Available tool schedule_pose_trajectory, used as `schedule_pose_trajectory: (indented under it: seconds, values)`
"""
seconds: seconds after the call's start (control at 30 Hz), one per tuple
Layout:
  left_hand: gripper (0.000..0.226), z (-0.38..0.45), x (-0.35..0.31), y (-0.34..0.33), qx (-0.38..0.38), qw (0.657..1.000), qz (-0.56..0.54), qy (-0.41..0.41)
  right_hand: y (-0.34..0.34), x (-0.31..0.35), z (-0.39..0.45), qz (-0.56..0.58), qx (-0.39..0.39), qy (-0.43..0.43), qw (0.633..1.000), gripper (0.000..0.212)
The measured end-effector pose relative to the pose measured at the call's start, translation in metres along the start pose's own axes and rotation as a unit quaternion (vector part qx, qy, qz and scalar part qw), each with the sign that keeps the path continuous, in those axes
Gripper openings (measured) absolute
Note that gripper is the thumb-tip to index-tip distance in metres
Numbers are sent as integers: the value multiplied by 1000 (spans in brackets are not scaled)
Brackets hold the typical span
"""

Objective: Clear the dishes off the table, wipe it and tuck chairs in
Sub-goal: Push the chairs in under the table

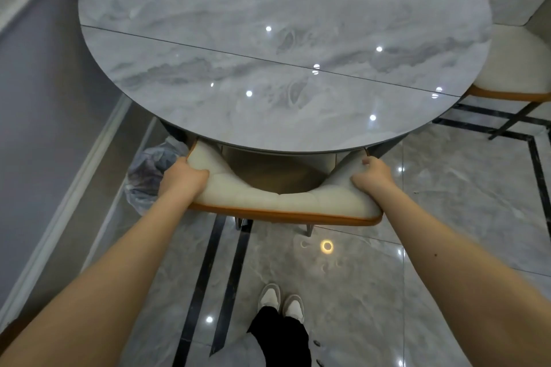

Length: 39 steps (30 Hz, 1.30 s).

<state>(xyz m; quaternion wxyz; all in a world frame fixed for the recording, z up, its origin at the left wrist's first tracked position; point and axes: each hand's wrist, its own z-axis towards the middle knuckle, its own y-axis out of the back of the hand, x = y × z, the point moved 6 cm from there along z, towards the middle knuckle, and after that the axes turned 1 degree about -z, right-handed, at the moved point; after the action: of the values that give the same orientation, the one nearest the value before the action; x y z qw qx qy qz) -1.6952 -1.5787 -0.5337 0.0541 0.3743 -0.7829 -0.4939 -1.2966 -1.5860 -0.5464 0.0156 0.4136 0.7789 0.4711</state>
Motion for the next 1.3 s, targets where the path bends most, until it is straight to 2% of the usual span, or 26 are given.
schedule_pose_trajectory:
  seconds: [0.1,0.17,0.23,0.3,0.4,0.63,0.73,0.87,1.03,1.3]
  values:
    - [52,-5,-4,2,-1,1000,22,-13,2,0,-6,12,9,-5,1000,59]
    - [51,-10,-12,7,-27,997,60,-45,3,-1,-10,21,27,-7,999,60]
    - [50,-21,-31,13,-78,983,113,-125,8,-3,-15,30,45,4,999,60]
    - [47,-34,-59,13,-105,966,118,-206,21,-2,-16,39,33,25,998,50]
    - [43,-50,-105,2,-82,964,61,-245,53,-1,-15,53,-2,55,997,37]
    - [43,-96,-219,-53,-13,952,-21,-304,122,-43,10,108,-27,90,990,31]
    - [42,-128,-274,-88,33,945,-55,-321,153,-84,33,121,-10,83,989,26]
    - [37,-183,-361,-151,110,930,-107,-334,215,-158,69,159,-5,65,985,37]
    - [37,-245,-457,-228,167,925,-153,-305,298,-250,102,195,-24,52,979,28]
    - [45,-330,-581,-351,273,906,-138,-293,407,-404,145,216,-68,-14,974,28]
